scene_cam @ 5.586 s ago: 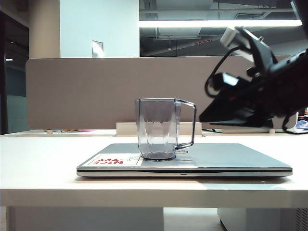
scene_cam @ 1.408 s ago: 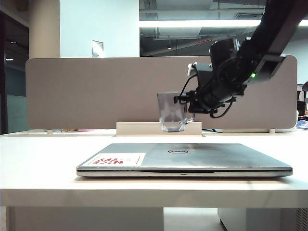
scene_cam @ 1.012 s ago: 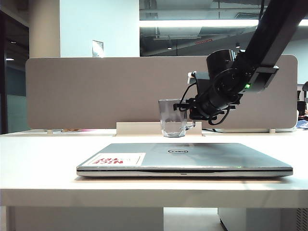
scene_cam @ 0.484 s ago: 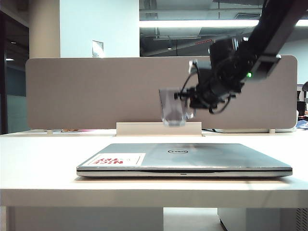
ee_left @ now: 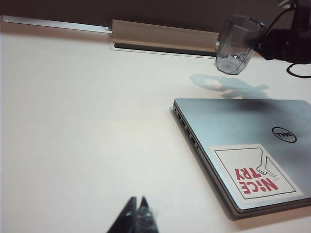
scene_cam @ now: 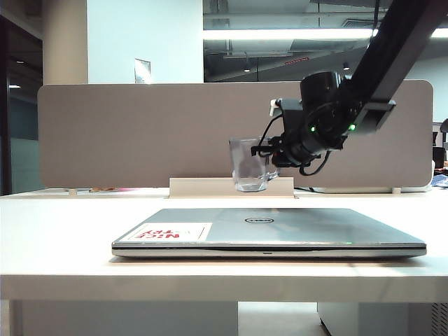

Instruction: Pick up the water cup and place it on the side of the laptop away from you.

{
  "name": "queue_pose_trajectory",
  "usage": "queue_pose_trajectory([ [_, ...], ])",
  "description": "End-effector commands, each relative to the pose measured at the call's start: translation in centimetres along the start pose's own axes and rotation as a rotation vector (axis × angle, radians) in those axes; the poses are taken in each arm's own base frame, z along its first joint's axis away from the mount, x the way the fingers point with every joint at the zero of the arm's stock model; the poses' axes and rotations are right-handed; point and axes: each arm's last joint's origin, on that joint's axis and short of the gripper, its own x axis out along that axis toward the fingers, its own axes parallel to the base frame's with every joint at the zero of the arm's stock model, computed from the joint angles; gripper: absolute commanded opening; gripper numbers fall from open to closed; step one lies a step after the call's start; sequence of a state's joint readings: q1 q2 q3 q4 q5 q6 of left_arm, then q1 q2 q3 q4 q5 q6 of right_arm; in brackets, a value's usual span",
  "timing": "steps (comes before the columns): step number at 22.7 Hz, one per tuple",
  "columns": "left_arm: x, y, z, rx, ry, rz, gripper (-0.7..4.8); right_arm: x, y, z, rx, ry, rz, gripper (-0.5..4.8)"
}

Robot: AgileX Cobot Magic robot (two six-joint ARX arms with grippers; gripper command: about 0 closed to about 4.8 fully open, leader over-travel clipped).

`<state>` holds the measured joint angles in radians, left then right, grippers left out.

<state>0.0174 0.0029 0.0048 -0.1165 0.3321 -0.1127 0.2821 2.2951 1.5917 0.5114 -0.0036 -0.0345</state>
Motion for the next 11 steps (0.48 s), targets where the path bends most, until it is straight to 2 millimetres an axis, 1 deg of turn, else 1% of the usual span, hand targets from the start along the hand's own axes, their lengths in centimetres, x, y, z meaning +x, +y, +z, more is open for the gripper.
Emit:
queue_pose_trajectory([
  [1, 0.0, 0.0, 0.1, 0.003, -0.007, -0.003, -0.06, 0.1, 0.1, 0.4, 0.004, -0.045, 0.017, -0.02],
  [4, 0.0, 0.0, 0.1, 0.003, -0.009, 0.016, -0.06, 0.3, 0.1, -0.1, 0.004, -0.036, 0.015, -0.02],
  [8, 0.0, 0.0, 0.1, 0.003, -0.009, 0.022, -0.06, 0.9, 0.0, -1.9, 0.005, -0.003, 0.013, -0.02],
  [11, 0.0, 0.0, 0.1, 0.003, -0.009, 0.022, -0.06, 1.1, 0.1, -2.6, 0.016, 0.016, 0.014, -0.02],
])
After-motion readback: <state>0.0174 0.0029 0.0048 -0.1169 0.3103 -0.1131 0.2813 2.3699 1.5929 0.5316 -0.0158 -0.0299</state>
